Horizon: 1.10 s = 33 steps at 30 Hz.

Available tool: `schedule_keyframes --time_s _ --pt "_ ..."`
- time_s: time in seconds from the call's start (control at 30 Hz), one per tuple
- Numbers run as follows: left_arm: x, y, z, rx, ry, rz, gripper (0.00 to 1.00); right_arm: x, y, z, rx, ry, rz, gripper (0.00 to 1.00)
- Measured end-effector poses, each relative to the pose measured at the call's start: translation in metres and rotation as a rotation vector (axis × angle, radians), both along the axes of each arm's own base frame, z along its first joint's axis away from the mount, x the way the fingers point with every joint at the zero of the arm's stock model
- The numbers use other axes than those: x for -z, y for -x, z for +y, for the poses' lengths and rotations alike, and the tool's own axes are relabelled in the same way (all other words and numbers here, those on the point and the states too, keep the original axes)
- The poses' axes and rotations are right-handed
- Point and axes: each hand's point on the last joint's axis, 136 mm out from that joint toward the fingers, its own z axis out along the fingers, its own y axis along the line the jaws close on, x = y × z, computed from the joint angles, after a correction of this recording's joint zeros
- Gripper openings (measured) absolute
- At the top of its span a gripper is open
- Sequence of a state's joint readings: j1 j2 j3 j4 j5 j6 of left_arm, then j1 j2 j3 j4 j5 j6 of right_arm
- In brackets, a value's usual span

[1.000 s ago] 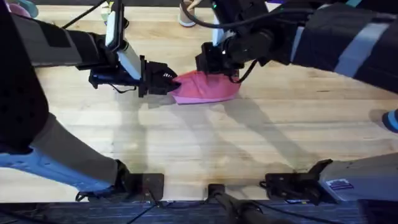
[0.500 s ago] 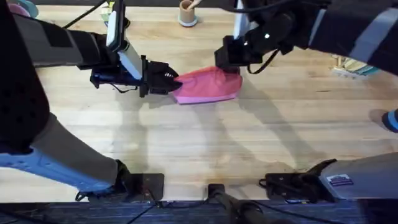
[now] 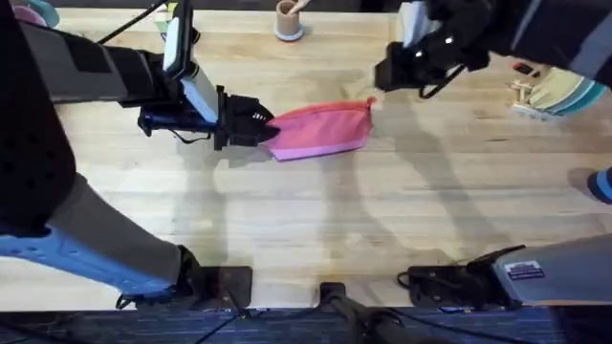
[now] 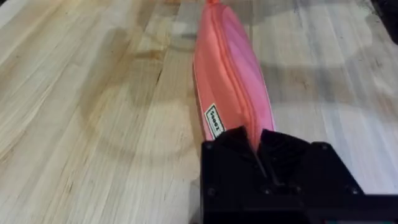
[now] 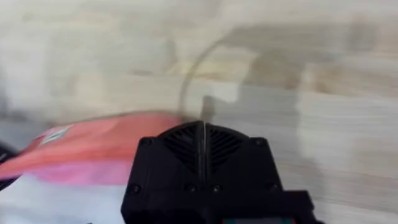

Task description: Unzip the bag, pick up the pens from the table one at a time and place them inside, then zip the bag closed.

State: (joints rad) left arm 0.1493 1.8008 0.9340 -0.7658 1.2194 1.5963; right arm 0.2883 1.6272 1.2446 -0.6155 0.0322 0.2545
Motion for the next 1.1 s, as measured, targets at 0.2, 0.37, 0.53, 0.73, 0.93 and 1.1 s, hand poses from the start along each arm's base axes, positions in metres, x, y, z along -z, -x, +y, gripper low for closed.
schedule_keyframes --time_s 0.2,0.37,0.53,0.73,0.93,1.1 --pt "0.0 0.0 0.0 -0.001 0.0 0.0 0.042 0.004 -0.002 -0.038 0.073 0.067 0.019 0.034" --pt "0.0 0.0 0.0 -0.001 0.0 0.0 0.043 0.007 -0.004 -0.048 0.088 0.124 0.0 0.034" --pt "0.0 0.0 0.0 -0.001 0.0 0.0 0.043 0.005 -0.008 -0.053 0.074 0.169 -0.02 0.033" --pt "0.0 0.0 0.0 -0.001 0.0 0.0 0.043 -0.002 -0.007 -0.055 0.048 0.187 -0.041 0.033" --pt "0.0 0.0 0.0 -0.001 0.0 0.001 0.043 -0.04 0.003 -0.055 0.042 0.172 -0.123 0.573" --pt "0.0 0.0 0.0 -0.001 0.0 0.001 0.048 -0.06 0.016 -0.048 0.01 0.169 -0.158 0.994"
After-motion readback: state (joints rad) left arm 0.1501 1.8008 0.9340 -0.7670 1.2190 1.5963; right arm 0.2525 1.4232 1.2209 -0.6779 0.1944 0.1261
